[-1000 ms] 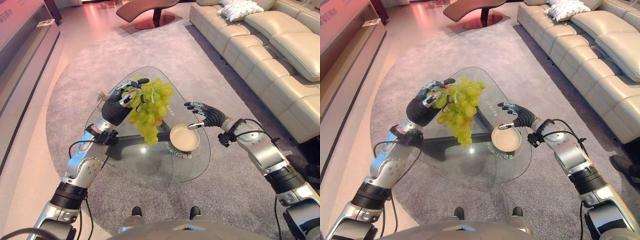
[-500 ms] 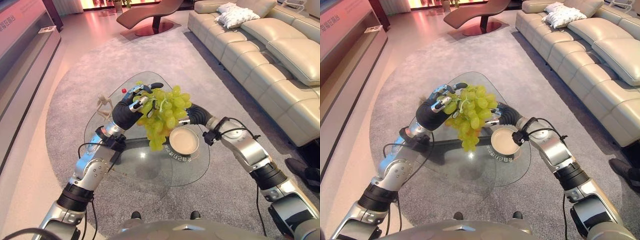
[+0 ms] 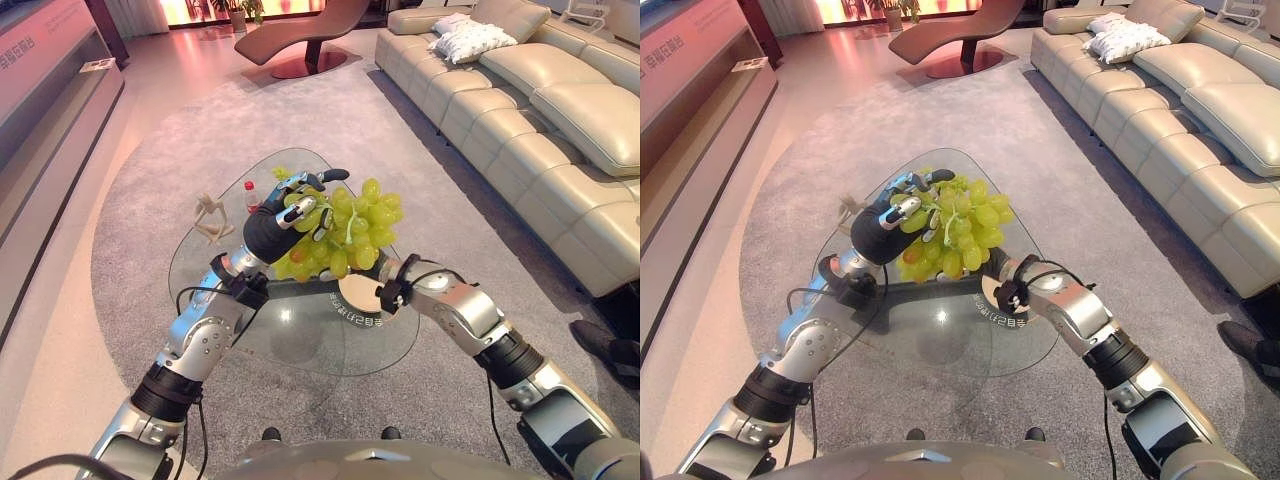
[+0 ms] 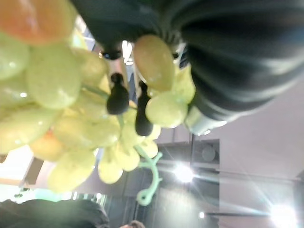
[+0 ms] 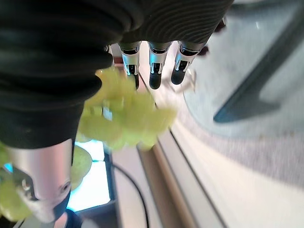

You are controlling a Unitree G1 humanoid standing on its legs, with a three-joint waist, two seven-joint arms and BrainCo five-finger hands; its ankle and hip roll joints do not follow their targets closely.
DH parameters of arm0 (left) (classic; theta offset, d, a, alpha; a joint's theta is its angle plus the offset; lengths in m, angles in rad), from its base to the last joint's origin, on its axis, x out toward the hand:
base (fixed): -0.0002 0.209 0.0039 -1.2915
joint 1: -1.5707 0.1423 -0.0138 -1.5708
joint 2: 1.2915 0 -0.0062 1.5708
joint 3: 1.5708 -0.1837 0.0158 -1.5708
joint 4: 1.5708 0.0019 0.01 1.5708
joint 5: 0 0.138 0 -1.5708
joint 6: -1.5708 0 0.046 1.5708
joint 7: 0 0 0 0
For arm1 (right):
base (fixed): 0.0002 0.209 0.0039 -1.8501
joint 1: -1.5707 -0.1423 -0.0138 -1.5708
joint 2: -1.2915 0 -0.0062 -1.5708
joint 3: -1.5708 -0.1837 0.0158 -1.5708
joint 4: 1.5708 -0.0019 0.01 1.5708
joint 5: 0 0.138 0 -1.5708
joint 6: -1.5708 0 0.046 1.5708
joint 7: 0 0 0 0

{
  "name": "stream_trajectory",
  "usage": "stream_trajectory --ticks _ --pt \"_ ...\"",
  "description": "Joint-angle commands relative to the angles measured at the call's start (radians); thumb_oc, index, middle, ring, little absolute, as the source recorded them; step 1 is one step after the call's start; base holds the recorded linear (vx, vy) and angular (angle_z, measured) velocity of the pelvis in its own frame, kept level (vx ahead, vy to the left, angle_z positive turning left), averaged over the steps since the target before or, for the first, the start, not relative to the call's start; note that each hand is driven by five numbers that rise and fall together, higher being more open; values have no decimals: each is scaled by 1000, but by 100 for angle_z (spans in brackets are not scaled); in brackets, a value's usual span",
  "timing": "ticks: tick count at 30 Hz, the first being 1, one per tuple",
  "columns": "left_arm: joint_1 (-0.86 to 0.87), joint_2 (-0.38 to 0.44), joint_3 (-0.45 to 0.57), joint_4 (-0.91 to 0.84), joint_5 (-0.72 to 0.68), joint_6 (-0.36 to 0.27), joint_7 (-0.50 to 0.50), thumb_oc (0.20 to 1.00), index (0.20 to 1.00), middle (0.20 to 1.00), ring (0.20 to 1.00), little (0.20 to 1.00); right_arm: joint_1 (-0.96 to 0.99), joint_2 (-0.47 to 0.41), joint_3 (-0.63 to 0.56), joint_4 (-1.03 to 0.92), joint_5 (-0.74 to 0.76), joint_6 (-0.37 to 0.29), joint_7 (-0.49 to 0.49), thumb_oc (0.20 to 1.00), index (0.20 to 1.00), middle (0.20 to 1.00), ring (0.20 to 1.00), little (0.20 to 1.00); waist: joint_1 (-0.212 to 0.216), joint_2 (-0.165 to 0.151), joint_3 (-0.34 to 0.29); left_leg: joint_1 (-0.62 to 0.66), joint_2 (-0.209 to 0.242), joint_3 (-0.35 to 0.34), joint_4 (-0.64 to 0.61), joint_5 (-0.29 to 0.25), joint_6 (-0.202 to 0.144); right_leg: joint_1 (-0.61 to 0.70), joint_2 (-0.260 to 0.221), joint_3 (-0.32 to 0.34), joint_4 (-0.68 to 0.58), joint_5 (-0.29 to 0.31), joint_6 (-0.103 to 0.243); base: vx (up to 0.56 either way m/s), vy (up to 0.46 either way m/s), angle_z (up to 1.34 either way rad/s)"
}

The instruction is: Pick up fruits into the plate

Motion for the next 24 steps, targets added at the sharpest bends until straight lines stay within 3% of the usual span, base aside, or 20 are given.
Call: stream_trajectory --ticks 1,6,9,17,24 --pt "-129 -1 -36 -73 -50 -82 -5 200 200 200 200 200 -84 47 14 -17 75 29 72 1000 1000 1000 1000 1000 22 -41 -31 -1 -9 49 66 -162 16 25 -56 -99 80 -105 15 0 0 0" --pt "-129 21 -5 -71 -58 -104 34 200 200 200 200 200 -81 23 21 -22 114 71 190 1000 1000 1000 1000 1000 35 -48 -33 7 -3 67 68 -160 11 34 -71 -136 77 -95 22 2 -11 -1" --pt "-117 44 30 -71 -71 -114 54 200 200 200 200 200 -71 -1 9 -36 142 62 239 1000 1000 1000 1000 1000 43 -52 -37 9 0 78 68 -157 8 39 -76 -153 71 -87 25 7 -27 -6" --pt "-47 63 141 -58 -92 -134 93 200 200 200 200 200 5 -42 -57 -137 169 1 262 1000 1000 1000 1000 1000 42 -53 -41 12 7 106 68 -150 1 41 -89 -178 49 -63 36 0 -2 -6" --pt "-27 29 156 -26 -90 -139 108 200 200 200 200 200 45 -14 -93 -196 230 -52 243 1000 1000 1000 1000 1000 28 -49 -36 12 8 117 63 -143 3 38 -85 -172 37 -53 37 -26 10 -5"
